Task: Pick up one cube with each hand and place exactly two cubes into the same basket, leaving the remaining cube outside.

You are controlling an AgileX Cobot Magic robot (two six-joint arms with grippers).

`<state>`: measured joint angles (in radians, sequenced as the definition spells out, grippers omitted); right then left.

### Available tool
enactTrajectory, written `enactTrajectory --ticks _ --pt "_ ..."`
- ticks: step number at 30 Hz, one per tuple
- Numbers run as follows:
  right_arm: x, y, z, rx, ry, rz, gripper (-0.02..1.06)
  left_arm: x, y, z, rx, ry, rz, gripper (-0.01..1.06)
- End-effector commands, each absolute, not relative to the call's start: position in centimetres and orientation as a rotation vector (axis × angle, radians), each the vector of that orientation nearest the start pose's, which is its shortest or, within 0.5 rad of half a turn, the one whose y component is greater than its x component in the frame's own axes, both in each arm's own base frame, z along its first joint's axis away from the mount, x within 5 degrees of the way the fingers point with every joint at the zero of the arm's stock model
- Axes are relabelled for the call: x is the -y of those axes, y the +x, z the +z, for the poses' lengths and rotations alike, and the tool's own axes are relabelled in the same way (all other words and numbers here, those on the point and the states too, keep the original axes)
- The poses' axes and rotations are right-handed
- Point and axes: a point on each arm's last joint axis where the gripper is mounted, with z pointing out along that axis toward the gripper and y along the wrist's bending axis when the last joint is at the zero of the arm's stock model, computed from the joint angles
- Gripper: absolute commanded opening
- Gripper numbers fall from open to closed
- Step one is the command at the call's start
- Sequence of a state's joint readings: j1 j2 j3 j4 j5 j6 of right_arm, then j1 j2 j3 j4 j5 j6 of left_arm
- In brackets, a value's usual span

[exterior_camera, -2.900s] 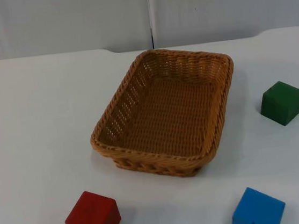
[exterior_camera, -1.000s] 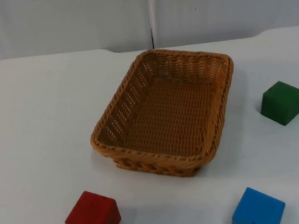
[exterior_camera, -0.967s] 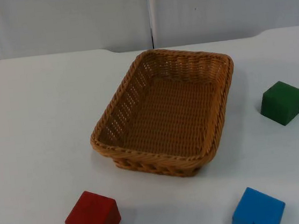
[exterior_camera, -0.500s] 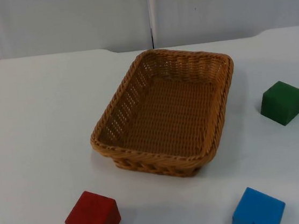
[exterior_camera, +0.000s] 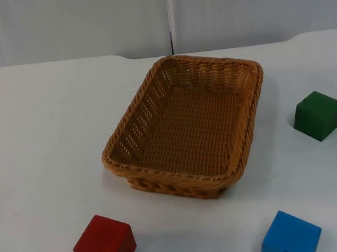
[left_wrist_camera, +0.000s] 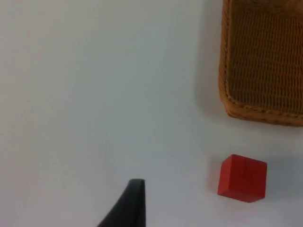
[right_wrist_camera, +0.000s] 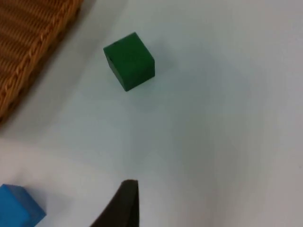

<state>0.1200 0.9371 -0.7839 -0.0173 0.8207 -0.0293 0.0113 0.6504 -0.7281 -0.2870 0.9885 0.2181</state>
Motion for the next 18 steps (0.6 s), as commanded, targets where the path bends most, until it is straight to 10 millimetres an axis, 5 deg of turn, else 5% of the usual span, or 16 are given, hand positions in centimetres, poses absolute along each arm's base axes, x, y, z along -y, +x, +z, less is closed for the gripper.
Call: enactTrajectory --ticks 1,8,18 --pt "-1.9 17.8 31.0 -2.443 -0.197 0.013 1.05 2.1 10.9 32.5 -2.356 0.176 -0.261 1.05" --pt "-2.2 20.5 31.8 -2.453 -0.240 -0.002 1.05 2.3 12.4 32.1 -2.411 0.190 -0.299 1.05" --pt "-3.0 27.5 33.3 -2.461 -0.335 -0.034 1.05 2.8 14.5 30.7 -2.500 0.296 -0.356 1.05"
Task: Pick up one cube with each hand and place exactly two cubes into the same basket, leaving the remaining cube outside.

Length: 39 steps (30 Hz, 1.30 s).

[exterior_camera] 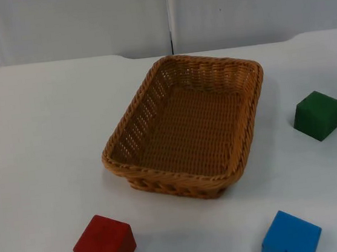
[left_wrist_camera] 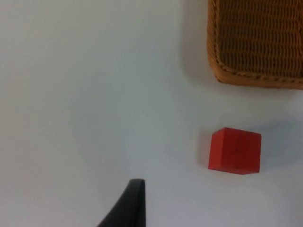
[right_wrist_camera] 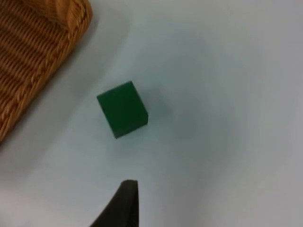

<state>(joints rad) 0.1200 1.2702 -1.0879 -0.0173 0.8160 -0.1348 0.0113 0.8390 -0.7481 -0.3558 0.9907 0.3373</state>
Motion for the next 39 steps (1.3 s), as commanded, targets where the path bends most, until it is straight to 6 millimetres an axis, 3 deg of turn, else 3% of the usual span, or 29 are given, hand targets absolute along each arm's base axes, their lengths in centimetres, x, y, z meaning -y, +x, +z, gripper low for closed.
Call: enactTrajectory --ticks 1,6,15,19,29,39 --pt "-3.0 27.5 33.3 -2.461 -0.335 -0.034 1.05 2.8 14.5 30.7 -2.500 0.296 -0.356 1.05" --pt "-3.6 31.0 32.0 -2.497 -0.425 -0.038 1.05 3.1 16.0 29.4 -2.571 0.344 -0.420 1.05" --pt "-4.6 34.6 28.9 -2.559 -0.520 0.027 1.05 3.5 17.7 28.1 -2.607 0.382 -0.492 1.05" --pt "-6.3 36.3 26.8 -2.578 -0.621 0.023 1.05 3.9 18.7 27.3 -2.617 0.429 -0.523 1.05" --pt "-9.7 39.0 24.5 -2.590 -0.754 0.046 1.05 7.0 20.0 24.8 -2.689 0.613 -0.492 1.05" --pt "-10.0 40.2 22.2 -2.603 -0.843 0.036 1.05 10.5 21.3 21.5 -2.747 0.719 -0.396 1.05"
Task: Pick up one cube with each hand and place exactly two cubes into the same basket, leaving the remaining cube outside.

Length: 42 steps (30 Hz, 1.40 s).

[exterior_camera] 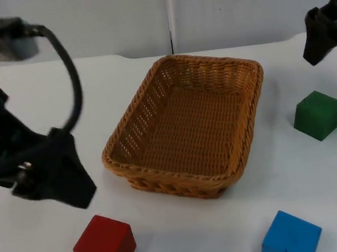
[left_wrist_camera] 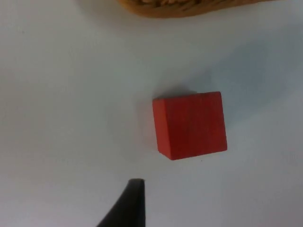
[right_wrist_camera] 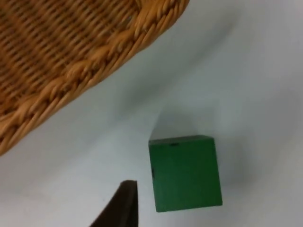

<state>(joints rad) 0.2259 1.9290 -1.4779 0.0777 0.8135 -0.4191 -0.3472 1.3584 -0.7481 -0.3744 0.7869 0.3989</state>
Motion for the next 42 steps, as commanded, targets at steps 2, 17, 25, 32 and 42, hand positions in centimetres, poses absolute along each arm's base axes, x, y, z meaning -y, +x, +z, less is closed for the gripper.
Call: enactTrajectory --ticks 2,17,25,32,42 --pt "-10.0 40.4 21.5 -2.617 -0.846 0.037 1.05 11.1 21.6 20.6 -2.768 0.720 -0.371 1.05" --pt "-10.4 41.6 17.8 -2.643 -0.842 0.049 1.05 13.1 23.0 16.7 -2.782 0.788 -0.280 1.05" --pt "-10.7 42.1 15.8 -2.656 -0.826 0.068 1.05 13.4 23.8 14.6 -2.812 0.759 -0.264 1.05" --pt "-10.7 42.4 13.6 -2.685 -0.825 0.074 1.05 13.6 24.2 12.6 -2.863 0.707 -0.249 1.05" --pt "-10.8 42.6 11.9 -2.698 -0.853 0.070 1.05 13.7 24.6 10.5 -2.900 0.684 -0.228 1.05"
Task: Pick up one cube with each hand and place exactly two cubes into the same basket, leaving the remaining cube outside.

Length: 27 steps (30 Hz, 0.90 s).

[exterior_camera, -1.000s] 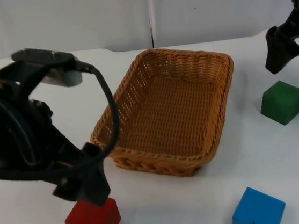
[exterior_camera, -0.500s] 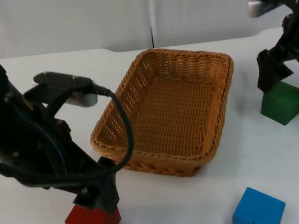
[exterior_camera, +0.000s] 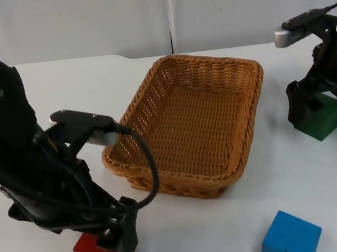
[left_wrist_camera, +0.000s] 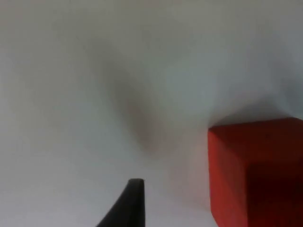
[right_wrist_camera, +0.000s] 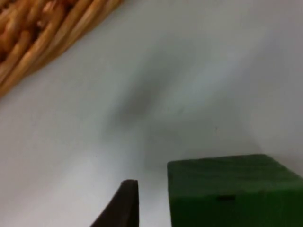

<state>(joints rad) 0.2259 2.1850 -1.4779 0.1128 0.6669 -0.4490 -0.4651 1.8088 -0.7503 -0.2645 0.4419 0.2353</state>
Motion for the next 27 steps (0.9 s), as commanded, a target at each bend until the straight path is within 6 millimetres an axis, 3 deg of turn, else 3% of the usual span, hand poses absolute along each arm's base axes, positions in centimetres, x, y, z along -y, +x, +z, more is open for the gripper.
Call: enactTrajectory --ticks 1,13,23,25,27 --pt "-10.8 42.6 11.8 -2.698 -0.852 0.069 1.05 13.7 24.6 10.3 -2.907 0.682 -0.227 1.05" --pt "-10.8 42.7 10.5 -2.717 -0.861 0.070 1.05 13.7 24.6 9.0 -2.942 0.673 -0.218 1.05" --pt "-10.8 42.6 9.7 -2.737 -0.867 0.073 0.94 13.7 24.6 9.0 -2.941 0.666 -0.221 1.05" --pt "-10.7 42.6 9.7 -2.734 -0.870 0.068 0.88 13.7 24.6 9.0 -2.942 0.664 -0.222 1.00" --pt "-10.7 42.7 9.7 -2.731 -0.869 0.068 0.78 13.7 24.6 9.0 -2.944 0.663 -0.223 0.88"
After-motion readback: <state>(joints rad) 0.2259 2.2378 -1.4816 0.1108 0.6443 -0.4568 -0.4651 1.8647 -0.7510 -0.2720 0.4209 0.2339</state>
